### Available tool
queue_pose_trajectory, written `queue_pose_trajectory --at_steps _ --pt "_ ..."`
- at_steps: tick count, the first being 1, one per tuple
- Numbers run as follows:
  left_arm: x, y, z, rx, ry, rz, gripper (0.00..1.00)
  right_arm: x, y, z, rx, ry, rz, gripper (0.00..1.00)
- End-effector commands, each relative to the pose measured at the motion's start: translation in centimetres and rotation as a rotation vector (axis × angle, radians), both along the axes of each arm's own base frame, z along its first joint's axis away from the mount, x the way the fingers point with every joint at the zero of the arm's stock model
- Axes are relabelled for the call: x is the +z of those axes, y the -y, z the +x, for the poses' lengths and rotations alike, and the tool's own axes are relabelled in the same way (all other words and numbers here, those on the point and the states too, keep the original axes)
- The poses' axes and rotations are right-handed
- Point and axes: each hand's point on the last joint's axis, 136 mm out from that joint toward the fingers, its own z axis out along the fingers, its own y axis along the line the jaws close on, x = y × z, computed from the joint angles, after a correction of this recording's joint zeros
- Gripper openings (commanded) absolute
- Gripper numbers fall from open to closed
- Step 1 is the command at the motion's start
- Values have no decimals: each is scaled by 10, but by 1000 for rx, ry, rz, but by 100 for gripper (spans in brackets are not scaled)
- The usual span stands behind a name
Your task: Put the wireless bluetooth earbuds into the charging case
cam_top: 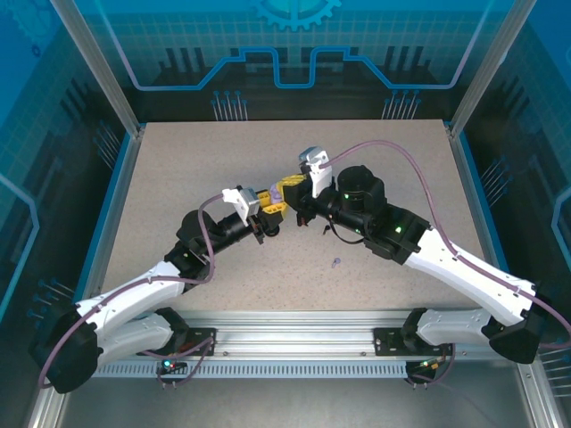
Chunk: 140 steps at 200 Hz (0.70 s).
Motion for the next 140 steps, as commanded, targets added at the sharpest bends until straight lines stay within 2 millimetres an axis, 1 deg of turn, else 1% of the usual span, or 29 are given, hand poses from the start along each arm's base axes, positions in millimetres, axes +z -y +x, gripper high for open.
queue_pose_trajectory --at_steps 1,104,140 --pt "35 1 -12 -39 74 -63 0 17 3 4 -18 35 55 8" --pt "43 -1 -16 -43 92 -78 0 -8 1 11 -41 11 7 8" --pt "44 -1 -16 -42 94 -76 0 -11 -2 11 -34 3 6 8"
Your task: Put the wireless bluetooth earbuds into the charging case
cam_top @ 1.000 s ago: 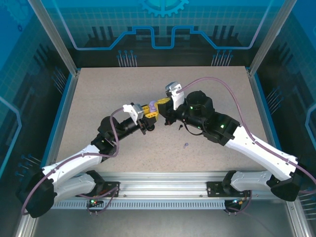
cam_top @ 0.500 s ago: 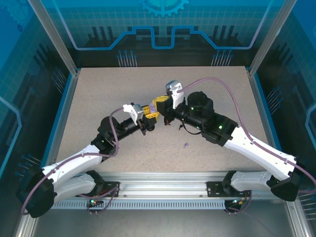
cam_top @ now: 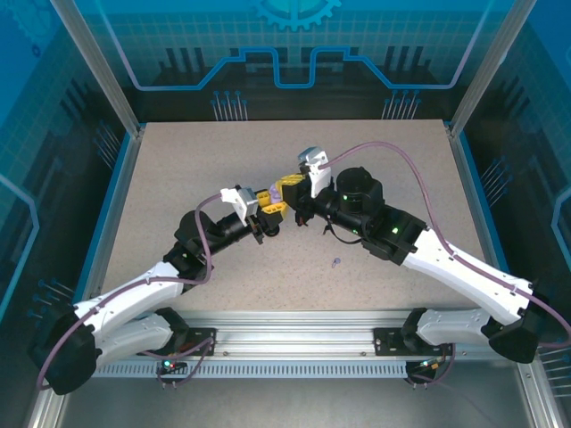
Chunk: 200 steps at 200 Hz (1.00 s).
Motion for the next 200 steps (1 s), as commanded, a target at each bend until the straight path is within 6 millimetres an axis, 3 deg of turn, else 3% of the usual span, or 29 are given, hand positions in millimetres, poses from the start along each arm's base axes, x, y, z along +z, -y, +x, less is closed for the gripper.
queue_pose_trajectory --at_steps 1,140,200 --pt "35 -1 -12 -28 82 -59 0 -6 1 7 -22 -6 -1 8" --pt "34 -1 -9 -15 85 -48 0 -12 8 -5 -1 -28 -2 6" --pt "34 2 -9 -30 81 -46 0 -15 -1 -5 27 -41 -6 5"
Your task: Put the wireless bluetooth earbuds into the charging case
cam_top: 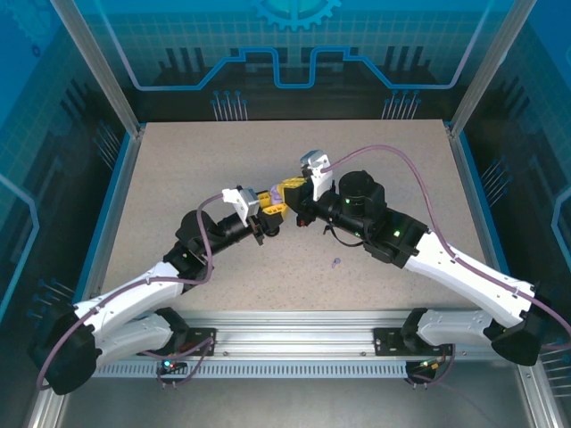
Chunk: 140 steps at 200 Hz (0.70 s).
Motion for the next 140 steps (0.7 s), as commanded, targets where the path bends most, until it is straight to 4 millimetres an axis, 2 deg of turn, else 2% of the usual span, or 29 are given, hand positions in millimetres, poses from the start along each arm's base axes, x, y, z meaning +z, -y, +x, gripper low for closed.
queue_pose_trajectory --at_steps 1,93,104,117,140 --pt "40 1 -10 -28 97 -61 0 -10 -4 1 16 -34 -15 5" --pt "39 0 -10 -25 99 -57 0 -13 -11 2 32 -37 -28 6" --pt "39 0 -10 -24 99 -59 0 -13 -10 0 34 -39 -29 9" --pt "39 1 -9 -24 98 -60 0 -12 -8 -1 33 -40 -27 18" --pt "37 1 -8 -24 92 -57 0 -1 -4 0 15 -36 -4 31"
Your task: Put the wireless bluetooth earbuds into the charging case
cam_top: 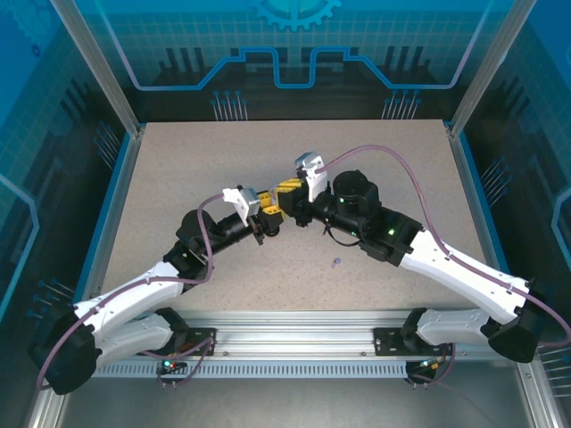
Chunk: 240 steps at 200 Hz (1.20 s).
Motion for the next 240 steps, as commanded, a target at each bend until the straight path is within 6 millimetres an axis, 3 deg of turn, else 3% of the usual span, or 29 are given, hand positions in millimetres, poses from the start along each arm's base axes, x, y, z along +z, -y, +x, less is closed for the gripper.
queue_pose_trajectory --at_steps 1,24,79,107,134,161,193,204,219,240 --pt "39 1 -9 -25 101 -63 0 10 4 -1 -8 -7 12 32" --pt "36 2 -8 -24 96 -60 0 27 7 0 -20 1 34 44" --pt "31 1 -6 -19 86 -64 0 66 20 2 -42 -1 109 63" --pt "32 1 -6 -13 91 -65 0 70 28 7 -68 -36 127 64" --pt "33 -1 -6 -2 107 -65 0 60 37 13 -92 -145 152 63" --pt "34 -1 -6 -3 114 -57 0 53 34 6 -46 -250 161 51" --pt "37 1 -7 -12 117 -53 0 45 26 0 10 -306 149 13" --pt "37 1 -6 -12 119 -52 0 40 25 0 10 -319 141 6" --pt "38 2 -6 -12 121 -53 0 35 24 1 9 -332 135 0" --pt "39 1 -6 -11 122 -54 0 27 20 3 19 -356 122 0"
